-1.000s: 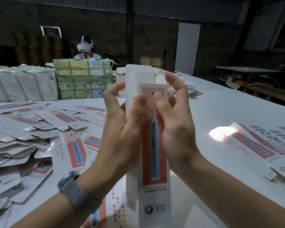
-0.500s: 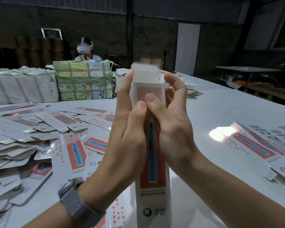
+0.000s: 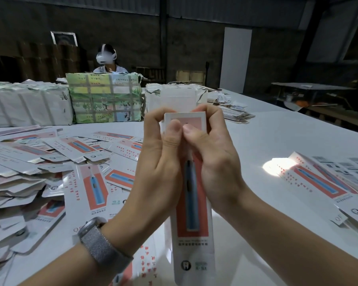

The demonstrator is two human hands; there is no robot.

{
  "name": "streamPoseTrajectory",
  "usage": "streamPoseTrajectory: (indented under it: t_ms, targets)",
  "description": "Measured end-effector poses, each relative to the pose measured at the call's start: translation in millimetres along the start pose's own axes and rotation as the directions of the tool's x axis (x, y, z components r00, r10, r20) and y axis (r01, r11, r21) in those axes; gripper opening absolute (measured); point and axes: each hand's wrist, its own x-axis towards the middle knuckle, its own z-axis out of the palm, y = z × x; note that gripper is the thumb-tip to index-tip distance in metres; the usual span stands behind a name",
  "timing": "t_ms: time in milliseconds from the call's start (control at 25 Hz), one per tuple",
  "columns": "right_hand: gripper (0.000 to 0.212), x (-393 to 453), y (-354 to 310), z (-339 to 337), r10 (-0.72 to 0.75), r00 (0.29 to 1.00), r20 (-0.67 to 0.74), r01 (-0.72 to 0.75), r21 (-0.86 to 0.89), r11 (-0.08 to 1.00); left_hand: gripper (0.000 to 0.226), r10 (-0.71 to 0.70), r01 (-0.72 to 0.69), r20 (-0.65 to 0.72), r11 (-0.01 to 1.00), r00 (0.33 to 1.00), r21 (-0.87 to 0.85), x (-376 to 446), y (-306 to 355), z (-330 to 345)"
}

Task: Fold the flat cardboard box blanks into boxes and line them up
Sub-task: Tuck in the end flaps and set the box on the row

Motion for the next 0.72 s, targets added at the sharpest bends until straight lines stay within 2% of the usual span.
streamPoseTrajectory:
  t_ms: [120,240,400,520,640,720]
  targets:
    - [0.021,4.1,-1.8,-5.4,0.041,0.998,-0.057,-0.040,0.020,0.999,0.016,-0.041,0.041,0.005,0.999,0.999,0.019,0.0,0.2,0.2]
    - [0.034,4.8,0.0,-7.2,0.010,0.995,-0.096,-0.005,0.055,0.998,0.020,-0.063,0.062,0.030,0.998,0.998,0.012,-1.2,0.7,-0.7]
    - [0.048,6.4,-0.2,-10.4,0.015,0.993,-0.117,-0.003,0.098,0.995,0.043,-0.120,0.120,0.051,0.993,0.991,-0.003,-1.9,-1.4,-1.3]
    - [0.033,6.3,-0.3,-9.3,0.045,0.990,-0.131,-0.037,0.060,0.998,0.036,-0.159,0.156,0.030,0.983,0.987,0.095,-3.6,-5.6,-2.3]
    - [0.014,4.1,-0.3,-6.9,0.018,0.989,-0.145,-0.021,-0.015,1.000,0.025,-0.138,0.136,0.015,0.987,0.990,0.088,-4.3,-6.3,-0.7]
    - [0.018,4.2,-2.2,-6.4,0.011,0.989,-0.149,-0.014,-0.021,1.000,0.019,-0.110,0.109,0.010,0.989,0.994,0.099,-4.0,-5.4,0.1]
